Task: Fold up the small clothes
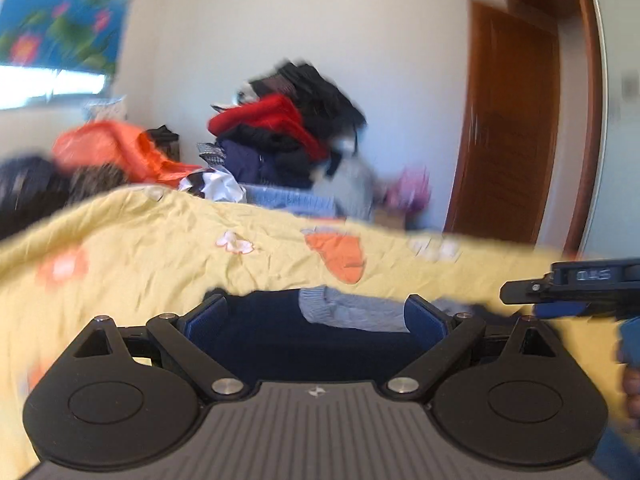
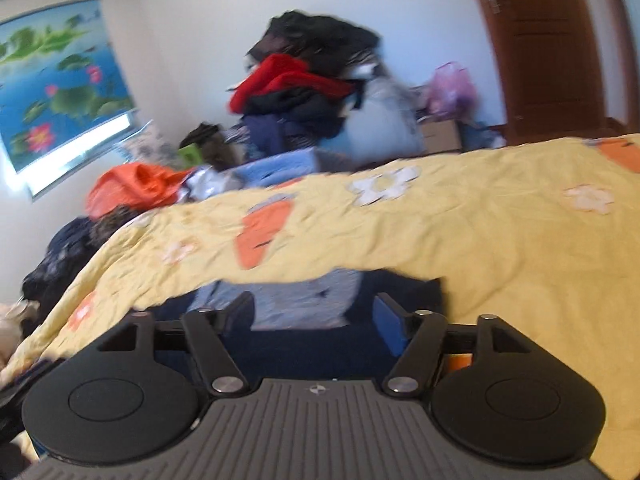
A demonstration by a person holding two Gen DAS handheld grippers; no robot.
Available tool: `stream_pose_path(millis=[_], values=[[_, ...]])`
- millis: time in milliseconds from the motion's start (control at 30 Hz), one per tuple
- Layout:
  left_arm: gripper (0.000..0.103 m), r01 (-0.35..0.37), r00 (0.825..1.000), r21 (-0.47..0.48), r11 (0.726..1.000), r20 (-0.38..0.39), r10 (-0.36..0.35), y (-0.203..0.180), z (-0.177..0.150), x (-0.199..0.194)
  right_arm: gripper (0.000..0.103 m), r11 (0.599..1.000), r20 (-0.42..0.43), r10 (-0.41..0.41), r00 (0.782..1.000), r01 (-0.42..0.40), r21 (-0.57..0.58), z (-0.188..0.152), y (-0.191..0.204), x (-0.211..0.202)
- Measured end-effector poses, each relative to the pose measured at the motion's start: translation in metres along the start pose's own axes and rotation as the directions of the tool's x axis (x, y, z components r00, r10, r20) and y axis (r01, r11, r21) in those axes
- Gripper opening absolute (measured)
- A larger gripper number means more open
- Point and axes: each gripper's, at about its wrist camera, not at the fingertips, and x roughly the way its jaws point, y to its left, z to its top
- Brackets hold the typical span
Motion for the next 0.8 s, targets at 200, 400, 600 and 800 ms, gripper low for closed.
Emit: stream_pose_path(millis=[200,400,600,800], values=[[0.097,-0.064,0.932,0.054,0.997,-0.353,0.079,0.019,-0.009,0.107,0.07,0.992,-0.061,-0.11,0.992,0.105,-0.073,-0.023,-0.005,0.043],[0.098,-0.025,0.94,0.048,0.999,-0.34,0.04,0.041,-0.014,0.108,0.07,0.976,-0.088,-0.075,0.993,0.055,-0.21,-0.029,-0.007,0.03],[0.097,0.067,0.973,0.14,0.988,-0.229,-0.034,0.035,0.037,0.092,0.075,0.948,-0.027,-0.027,0.999,0.017,-0.318,0.019,-0.009,0.025],[0.09,0.066,0.922,0.275,0.959,-0.385,0.047,0.03,0.041,0.17,0.075,0.907,-0.225,-0.156,0.962,0.049,-0.418,0.039,-0.029,0.1]])
